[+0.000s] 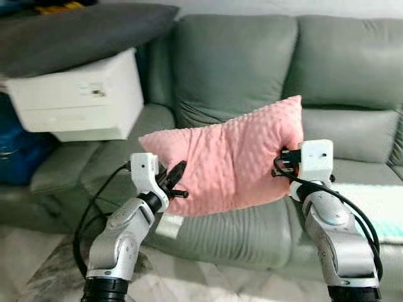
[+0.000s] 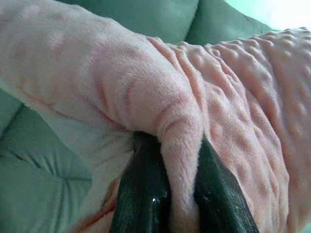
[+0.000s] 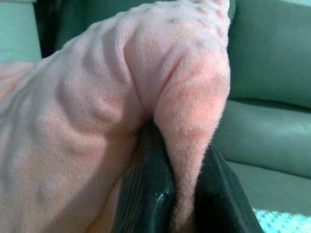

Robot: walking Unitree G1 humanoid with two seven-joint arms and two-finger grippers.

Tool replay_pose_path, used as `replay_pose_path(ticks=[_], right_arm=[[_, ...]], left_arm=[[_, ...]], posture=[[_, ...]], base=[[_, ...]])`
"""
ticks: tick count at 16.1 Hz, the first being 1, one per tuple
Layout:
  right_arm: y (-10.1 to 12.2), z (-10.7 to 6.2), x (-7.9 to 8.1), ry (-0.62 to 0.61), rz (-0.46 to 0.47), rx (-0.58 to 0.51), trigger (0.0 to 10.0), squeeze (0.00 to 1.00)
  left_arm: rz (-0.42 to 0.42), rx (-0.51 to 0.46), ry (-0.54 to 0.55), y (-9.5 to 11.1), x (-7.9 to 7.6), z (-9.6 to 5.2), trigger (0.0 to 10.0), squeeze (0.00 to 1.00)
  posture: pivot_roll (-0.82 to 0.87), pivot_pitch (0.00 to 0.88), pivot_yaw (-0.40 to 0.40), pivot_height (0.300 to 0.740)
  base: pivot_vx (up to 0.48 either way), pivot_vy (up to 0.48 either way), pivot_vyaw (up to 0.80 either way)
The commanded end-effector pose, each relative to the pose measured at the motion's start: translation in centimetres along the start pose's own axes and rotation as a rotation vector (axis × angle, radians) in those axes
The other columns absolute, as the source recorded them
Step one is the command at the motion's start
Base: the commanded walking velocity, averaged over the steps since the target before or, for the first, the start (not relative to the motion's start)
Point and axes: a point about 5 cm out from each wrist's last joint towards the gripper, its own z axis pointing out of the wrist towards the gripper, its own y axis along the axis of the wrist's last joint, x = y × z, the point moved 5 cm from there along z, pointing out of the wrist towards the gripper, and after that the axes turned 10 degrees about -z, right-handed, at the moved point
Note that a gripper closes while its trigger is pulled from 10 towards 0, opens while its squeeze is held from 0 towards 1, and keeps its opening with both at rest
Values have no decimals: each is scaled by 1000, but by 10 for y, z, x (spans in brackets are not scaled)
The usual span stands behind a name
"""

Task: Move the pillow to the sofa

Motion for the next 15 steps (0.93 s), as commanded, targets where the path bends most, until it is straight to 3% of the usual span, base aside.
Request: replay_pose_path(ticks=[1,8,10,15], right_arm=[[10,0,2,4,2,-36,10000,0],[10,0,1,-2,1,-37,10000,0],[9,-1,1,-3,1,-35,10000,0],[10,0,1,-4,-1,-38,10000,0]], left_arm=[[19,-14,-13,4,-4,1,10000,0],[45,-17,8,4,-1,1,10000,0],[87,-44,32,8,1,2,10000,0],[54,-56,4,11,0,1,10000,0]], posture=[[-119,0,34,740],[-122,0,34,740],[-119,0,34,740],[-118,0,35,740]], base=[[0,480,0],[0,474,0],[0,0,0],[0,0,0]])
